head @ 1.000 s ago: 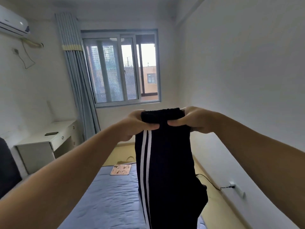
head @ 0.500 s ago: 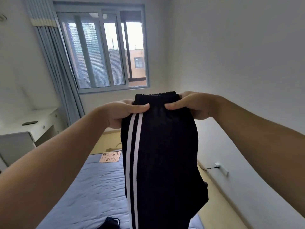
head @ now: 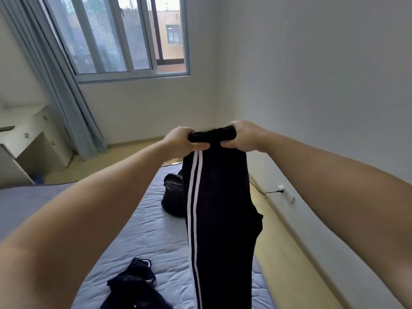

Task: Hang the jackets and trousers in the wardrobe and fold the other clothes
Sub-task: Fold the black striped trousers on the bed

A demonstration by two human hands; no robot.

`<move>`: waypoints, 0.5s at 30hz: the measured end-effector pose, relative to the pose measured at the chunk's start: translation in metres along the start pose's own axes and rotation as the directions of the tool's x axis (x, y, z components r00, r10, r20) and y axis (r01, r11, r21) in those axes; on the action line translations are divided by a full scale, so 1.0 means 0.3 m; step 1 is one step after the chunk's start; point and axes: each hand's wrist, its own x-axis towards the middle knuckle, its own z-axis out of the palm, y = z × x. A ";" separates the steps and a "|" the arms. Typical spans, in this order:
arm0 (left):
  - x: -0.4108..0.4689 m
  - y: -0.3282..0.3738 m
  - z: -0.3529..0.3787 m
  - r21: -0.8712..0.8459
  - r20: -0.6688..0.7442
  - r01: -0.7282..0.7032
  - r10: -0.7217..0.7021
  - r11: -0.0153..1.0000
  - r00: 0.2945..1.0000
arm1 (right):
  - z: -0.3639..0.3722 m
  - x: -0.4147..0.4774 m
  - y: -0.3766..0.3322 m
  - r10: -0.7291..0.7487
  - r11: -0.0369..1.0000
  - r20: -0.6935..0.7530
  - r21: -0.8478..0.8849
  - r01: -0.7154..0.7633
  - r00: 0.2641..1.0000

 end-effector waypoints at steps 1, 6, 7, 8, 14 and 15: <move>0.025 -0.001 0.023 0.074 -0.030 -0.014 0.016 0.997 0.999 | 0.014 0.015 0.018 0.018 0.999 -0.040 -0.046 -0.019 0.999; 0.092 0.085 0.048 -0.220 -0.163 -0.069 0.033 0.973 0.986 | 0.000 0.044 0.044 0.045 0.995 -0.286 0.098 -0.017 0.957; 0.093 0.115 0.036 -0.300 -0.204 -0.101 0.040 0.948 0.978 | -0.020 0.040 0.037 0.021 0.993 -0.350 0.115 0.021 0.936; 0.088 0.145 0.021 -0.353 -0.242 -0.142 0.057 0.925 0.969 | -0.044 0.032 0.029 -0.011 0.992 -0.408 0.110 0.061 0.913; -0.023 0.235 -0.039 -0.388 -0.380 -0.296 0.141 0.873 0.914 | -0.135 -0.070 -0.010 -0.126 0.976 -0.488 0.095 0.197 0.864; -0.060 0.225 -0.033 -0.367 -0.382 -0.293 0.143 0.883 0.913 | -0.122 -0.101 -0.012 -0.136 0.975 -0.474 0.092 0.202 0.870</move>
